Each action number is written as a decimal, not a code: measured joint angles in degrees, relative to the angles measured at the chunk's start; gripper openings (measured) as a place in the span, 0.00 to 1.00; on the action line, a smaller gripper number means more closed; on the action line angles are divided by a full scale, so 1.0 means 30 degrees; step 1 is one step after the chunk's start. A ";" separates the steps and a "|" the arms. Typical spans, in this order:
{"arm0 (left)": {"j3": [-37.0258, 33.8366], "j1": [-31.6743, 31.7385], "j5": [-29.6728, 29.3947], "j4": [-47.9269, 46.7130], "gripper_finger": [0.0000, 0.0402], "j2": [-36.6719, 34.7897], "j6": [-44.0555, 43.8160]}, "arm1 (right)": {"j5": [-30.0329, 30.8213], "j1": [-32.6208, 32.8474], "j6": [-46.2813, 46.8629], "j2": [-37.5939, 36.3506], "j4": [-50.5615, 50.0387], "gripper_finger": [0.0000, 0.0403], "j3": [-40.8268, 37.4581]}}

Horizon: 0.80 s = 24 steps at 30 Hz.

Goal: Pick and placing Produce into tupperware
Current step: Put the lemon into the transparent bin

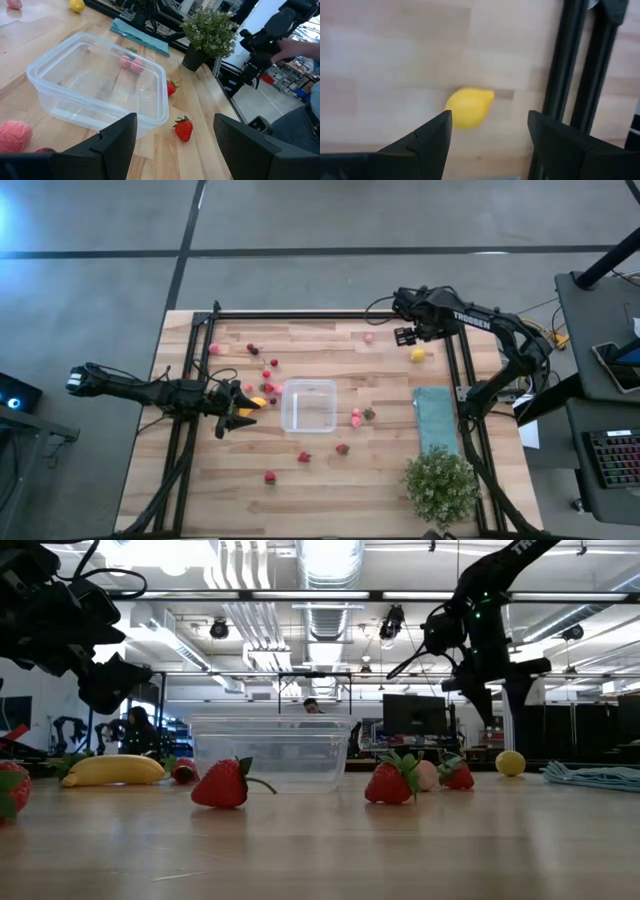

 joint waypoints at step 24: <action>0.0000 -0.0005 -0.0006 0.0000 0.62 0.0000 -0.0002 | -0.0969 0.3322 1.0728 -0.3402 0.0310 0.63 -0.4147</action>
